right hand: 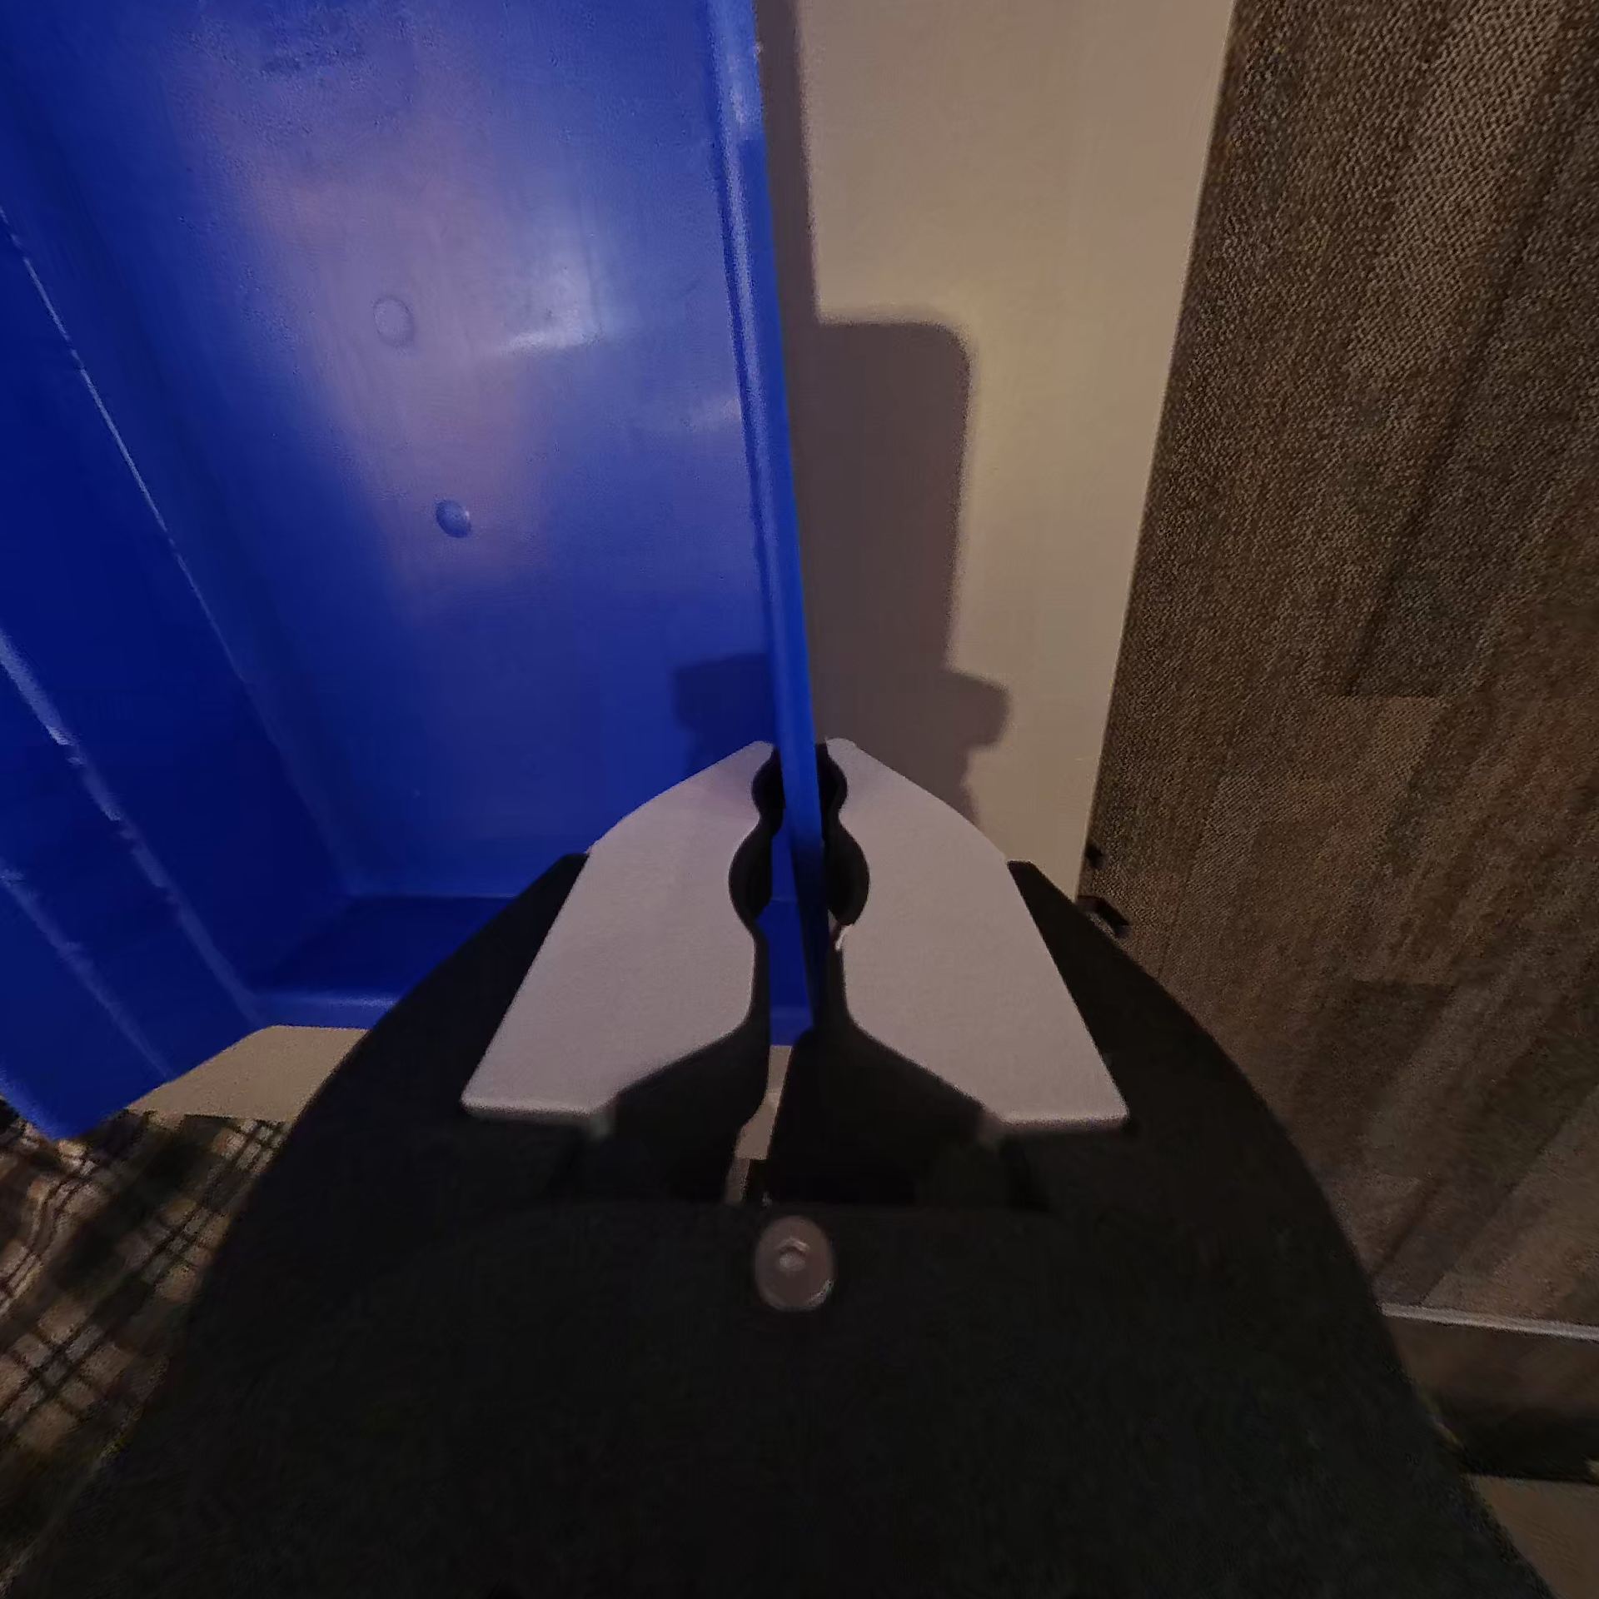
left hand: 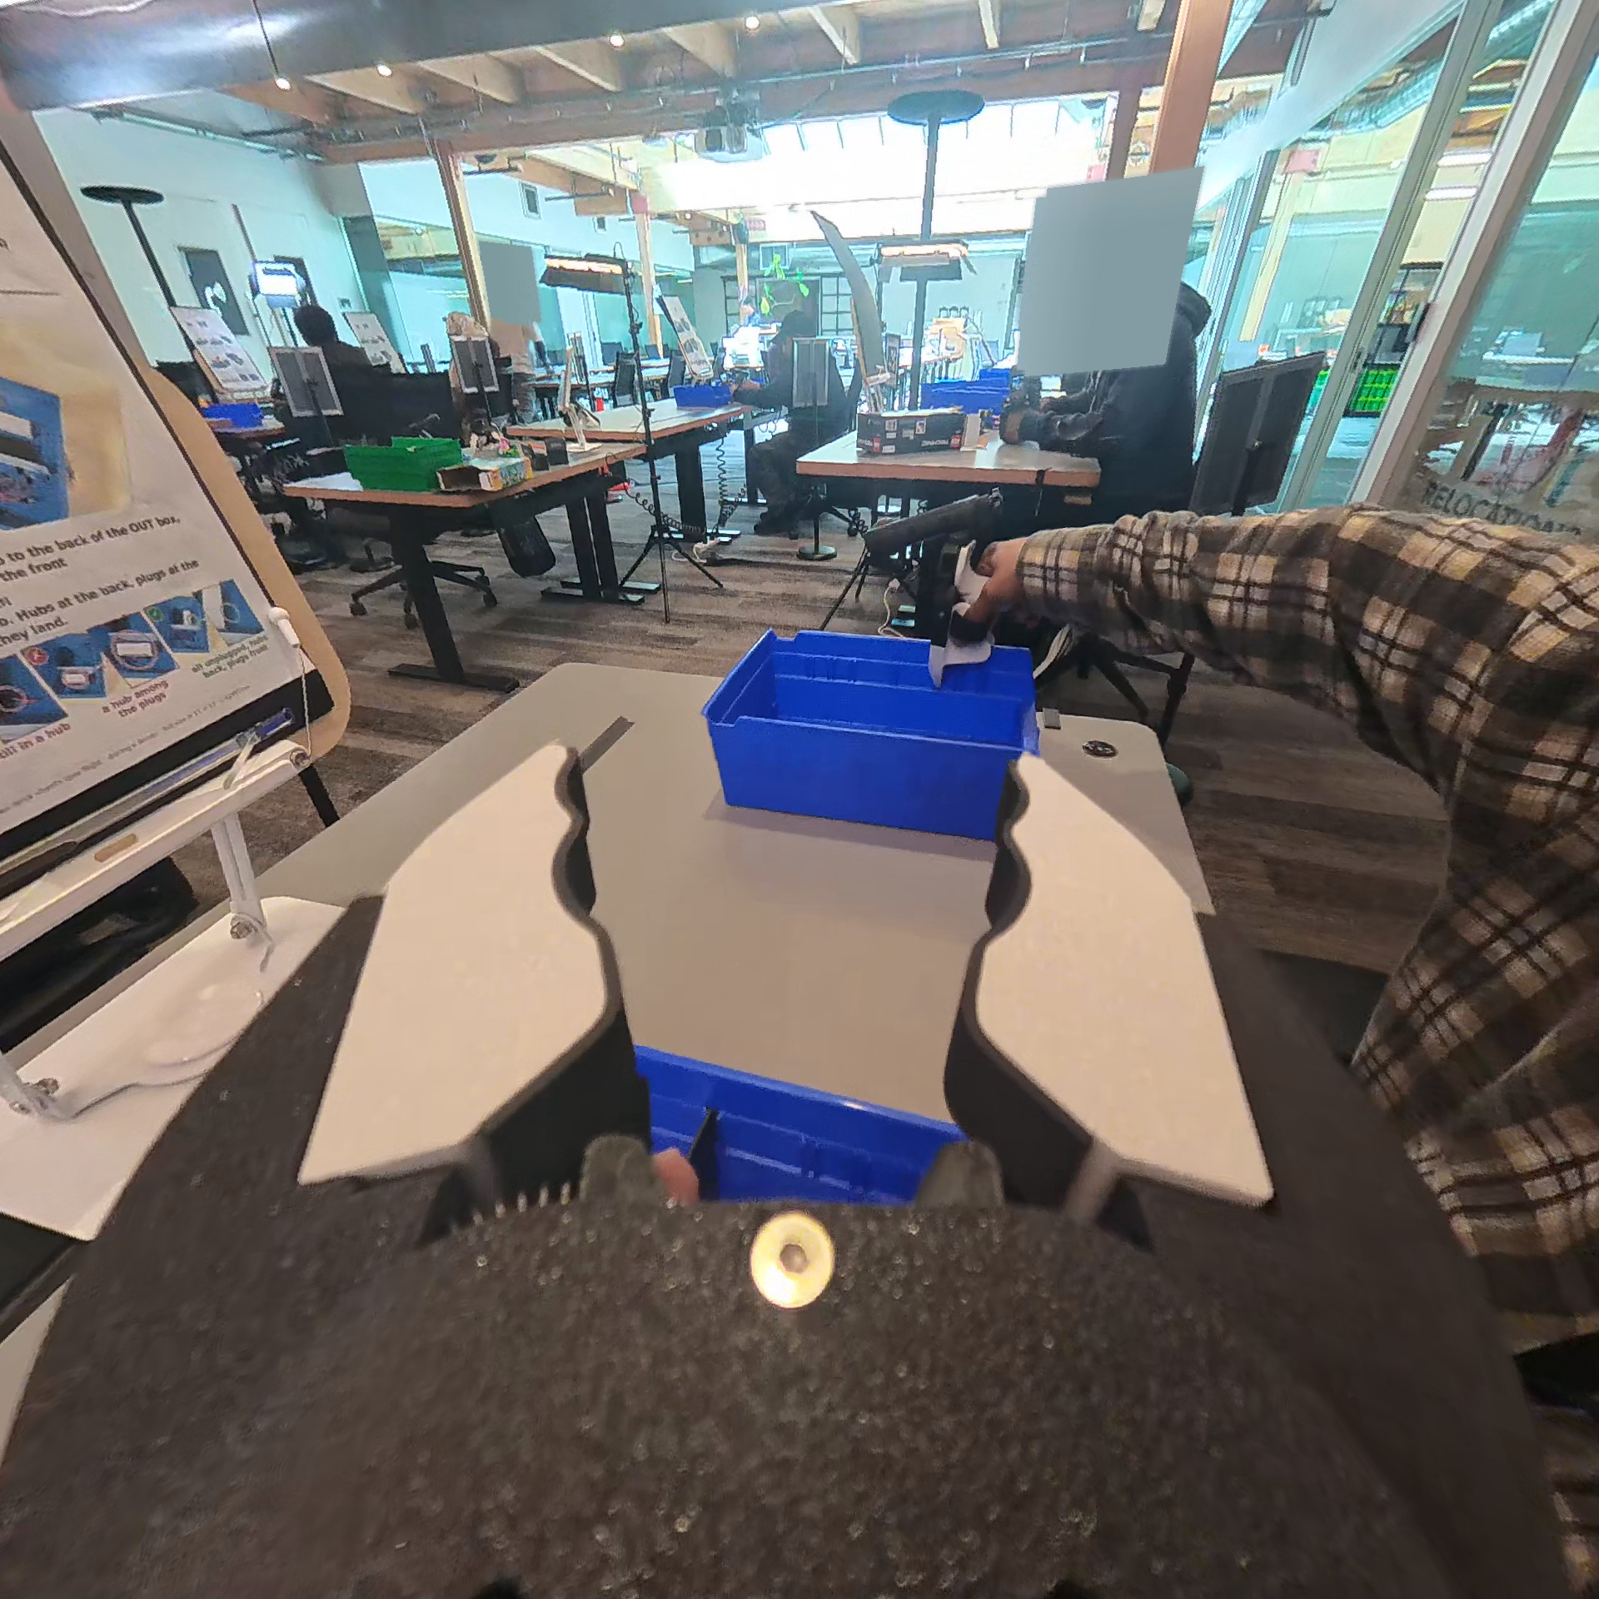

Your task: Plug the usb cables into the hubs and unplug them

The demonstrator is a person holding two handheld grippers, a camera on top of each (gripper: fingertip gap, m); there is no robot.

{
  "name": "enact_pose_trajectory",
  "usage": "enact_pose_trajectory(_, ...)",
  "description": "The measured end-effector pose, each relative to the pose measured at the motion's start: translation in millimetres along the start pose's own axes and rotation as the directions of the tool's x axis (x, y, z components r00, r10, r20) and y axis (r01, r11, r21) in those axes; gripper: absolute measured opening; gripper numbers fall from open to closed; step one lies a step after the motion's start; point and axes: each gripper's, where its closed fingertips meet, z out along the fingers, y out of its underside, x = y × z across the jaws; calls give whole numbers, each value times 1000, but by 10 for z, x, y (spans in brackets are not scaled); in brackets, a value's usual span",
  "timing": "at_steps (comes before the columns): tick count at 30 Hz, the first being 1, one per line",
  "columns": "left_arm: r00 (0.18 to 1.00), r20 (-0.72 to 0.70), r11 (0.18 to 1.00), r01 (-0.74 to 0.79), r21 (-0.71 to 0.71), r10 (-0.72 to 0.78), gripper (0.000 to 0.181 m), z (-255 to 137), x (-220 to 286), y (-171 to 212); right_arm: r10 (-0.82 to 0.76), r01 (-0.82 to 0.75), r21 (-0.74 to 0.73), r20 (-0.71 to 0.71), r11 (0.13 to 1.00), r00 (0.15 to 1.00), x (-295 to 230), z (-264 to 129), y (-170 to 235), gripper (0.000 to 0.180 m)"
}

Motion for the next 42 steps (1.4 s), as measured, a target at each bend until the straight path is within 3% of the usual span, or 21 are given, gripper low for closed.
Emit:
enact_pose_trajectory(27,999,-9,999,39,-25,-39,88,135,-58,119,-112,112,-25,-5,993,994,416,-53,38,6)
enact_pose_trajectory(29,999,-12,999,43,-21,-43,88,129,-56,109,-133,133,-24,-31,991,991,442,-75,48,12)
enact_pose_trajectory(32,999,-14,999,42,-12,-43,88,111,-49,83,-125,125,-8,-34,992,992,440,-201,79,41)
enact_pose_trajectory(35,999,-16,999,34,6,-33,89,74,-22,26,-101,110,110,-82,988,992,426,-550,-26,48)
enact_pose_trajectory(37,1000,-15,1000,23,17,-23,89,44,1,-15,-130,152,282,-95,947,987,205,-925,-224,49)
enact_pose_trajectory(42,1000,5,1000,-5,30,5,90,-4,23,-78,-337,392,664,-217,637,916,-1125,-1831,-511,64)
